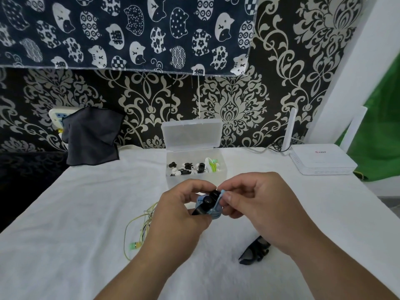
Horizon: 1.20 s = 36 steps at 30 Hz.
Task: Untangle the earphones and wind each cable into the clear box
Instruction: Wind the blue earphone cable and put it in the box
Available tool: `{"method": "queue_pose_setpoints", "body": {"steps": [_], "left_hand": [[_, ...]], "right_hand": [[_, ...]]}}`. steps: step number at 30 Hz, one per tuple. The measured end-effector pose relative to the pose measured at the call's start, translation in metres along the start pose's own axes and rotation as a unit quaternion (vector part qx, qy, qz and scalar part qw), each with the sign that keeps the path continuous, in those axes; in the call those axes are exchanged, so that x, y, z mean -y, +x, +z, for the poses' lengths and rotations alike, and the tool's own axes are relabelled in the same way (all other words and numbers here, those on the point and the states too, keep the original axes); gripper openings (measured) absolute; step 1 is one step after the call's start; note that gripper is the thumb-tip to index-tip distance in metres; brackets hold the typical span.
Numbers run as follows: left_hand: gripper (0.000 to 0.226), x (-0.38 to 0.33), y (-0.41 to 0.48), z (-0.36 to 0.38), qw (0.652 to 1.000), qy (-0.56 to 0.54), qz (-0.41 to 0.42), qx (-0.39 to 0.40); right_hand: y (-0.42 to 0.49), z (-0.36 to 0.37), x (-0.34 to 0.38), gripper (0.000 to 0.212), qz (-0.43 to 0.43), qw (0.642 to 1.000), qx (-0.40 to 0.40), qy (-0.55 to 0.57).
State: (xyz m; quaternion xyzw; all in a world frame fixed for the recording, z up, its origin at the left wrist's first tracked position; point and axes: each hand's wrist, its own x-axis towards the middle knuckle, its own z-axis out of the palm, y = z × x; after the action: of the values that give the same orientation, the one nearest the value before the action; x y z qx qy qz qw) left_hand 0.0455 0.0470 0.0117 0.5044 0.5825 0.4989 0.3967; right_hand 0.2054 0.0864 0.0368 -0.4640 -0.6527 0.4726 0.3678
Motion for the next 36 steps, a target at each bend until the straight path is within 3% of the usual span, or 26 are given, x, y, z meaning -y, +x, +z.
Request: {"method": "queue_pose_setpoints", "body": {"steps": [12,22,27,36], "left_hand": [[0.024,-0.002,0.001,0.005,0.993,-0.106,0.026,-0.052],[0.025,-0.006,-0.002,0.006,0.994,-0.008,0.013,-0.106],[0.026,-0.008,-0.007,0.011,0.99,0.063,0.027,-0.122],[0.025,-0.002,-0.01,0.018,0.988,0.057,0.054,-0.131]], "right_hand": [[-0.002,0.004,0.0,0.019,-0.062,0.997,-0.03,-0.019],[-0.003,0.005,0.001,0.026,-0.081,0.996,0.003,-0.045],[-0.003,0.009,0.002,0.017,-0.08,0.994,-0.049,-0.051],[-0.005,0.016,0.002,0.015,-0.113,0.989,-0.059,-0.078]]}}
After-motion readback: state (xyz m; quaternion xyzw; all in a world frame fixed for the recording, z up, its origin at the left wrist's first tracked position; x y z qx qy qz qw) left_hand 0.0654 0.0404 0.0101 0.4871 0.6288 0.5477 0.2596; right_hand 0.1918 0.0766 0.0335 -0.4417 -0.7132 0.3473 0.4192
